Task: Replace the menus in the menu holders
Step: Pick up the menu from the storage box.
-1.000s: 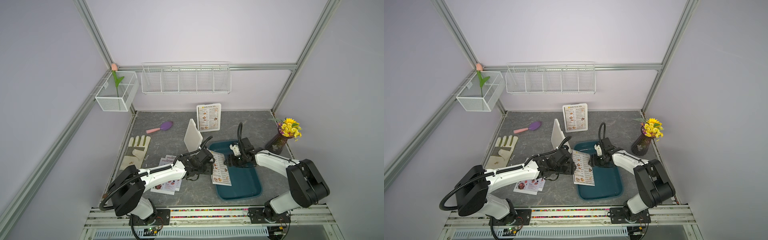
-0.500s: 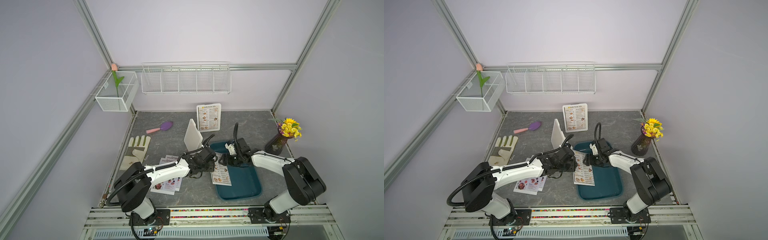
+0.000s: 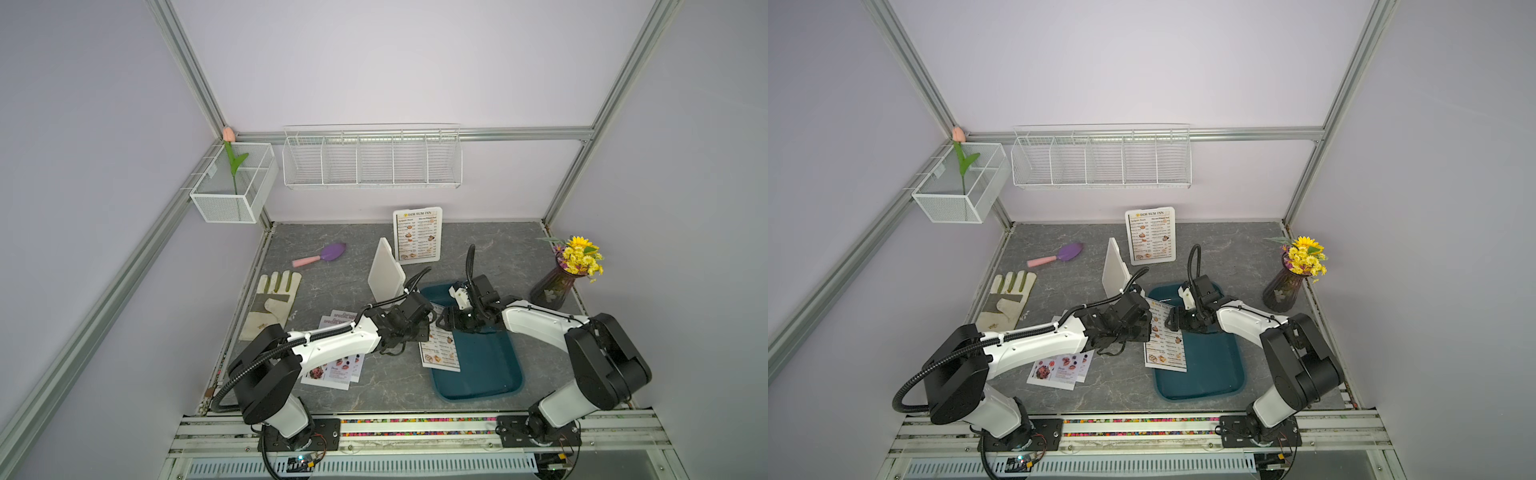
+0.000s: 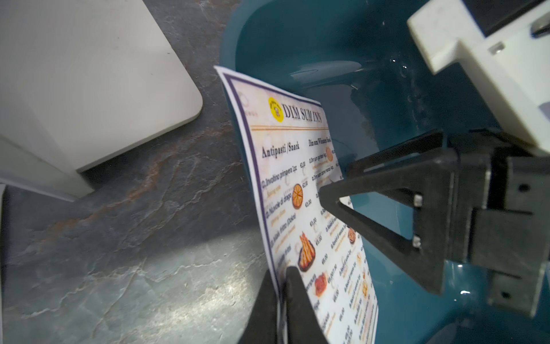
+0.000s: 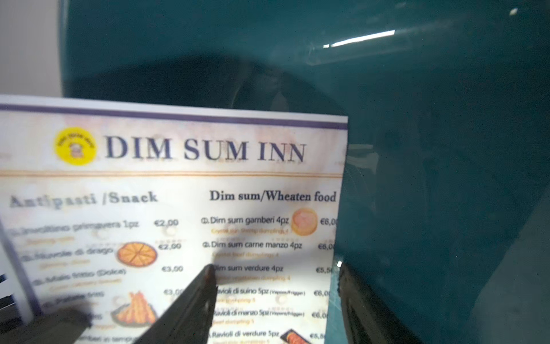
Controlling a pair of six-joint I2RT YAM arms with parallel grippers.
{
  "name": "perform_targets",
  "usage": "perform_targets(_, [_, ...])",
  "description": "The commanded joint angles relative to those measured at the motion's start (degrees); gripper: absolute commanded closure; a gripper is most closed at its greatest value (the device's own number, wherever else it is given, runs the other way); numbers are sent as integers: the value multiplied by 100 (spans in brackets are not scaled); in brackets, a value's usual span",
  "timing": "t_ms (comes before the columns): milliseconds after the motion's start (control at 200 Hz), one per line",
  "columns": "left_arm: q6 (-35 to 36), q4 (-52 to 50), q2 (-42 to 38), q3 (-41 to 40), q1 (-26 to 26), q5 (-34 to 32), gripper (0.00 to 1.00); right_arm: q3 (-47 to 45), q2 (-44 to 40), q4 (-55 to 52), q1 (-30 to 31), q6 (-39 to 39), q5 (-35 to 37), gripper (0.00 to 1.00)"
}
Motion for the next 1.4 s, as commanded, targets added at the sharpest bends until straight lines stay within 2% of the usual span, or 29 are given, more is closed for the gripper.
perform_targets(0, [77, -261, -176, 242, 1, -185, 89, 107, -139, -587, -45, -141, 17, 30])
perform_targets(155, [237, -401, -230, 407, -4, -122, 93, 239, -486, -863, -135, -343, -2, 28])
perform_targets(260, [465, -500, -257, 590, -6, -80, 100, 339, -831, -1034, -195, -666, -150, 25])
perform_targets(460, [1005, -878, -237, 1143, -8, -120, 100, 436, -1240, -1147, -301, -1406, -724, 24])
perform_targets(570, [1451, -1384, -341, 1781, -13, -210, 100, 224, -1644, -744, -367, -1755, -1208, 23])
perform_targets(785, [2618, -1971, -579, 2893, 2, -300, 100, -185, -2472, 237, -868, -1864, -2219, 20])
perform_targets(1110, [3698, -2727, -748, 4079, -5, 459, 100, 245, -2215, 728, -1243, -2479, -4060, 18])
perform_targets(1225, [3882, -2775, -891, 4149, 3, 520, 100, 430, -2111, 861, -1242, -2586, -4489, 18])
perform_targets(1395, [3789, -2567, -1044, 3945, 114, 660, 100, 436, -2214, 1668, -1241, -2162, -4702, 19])
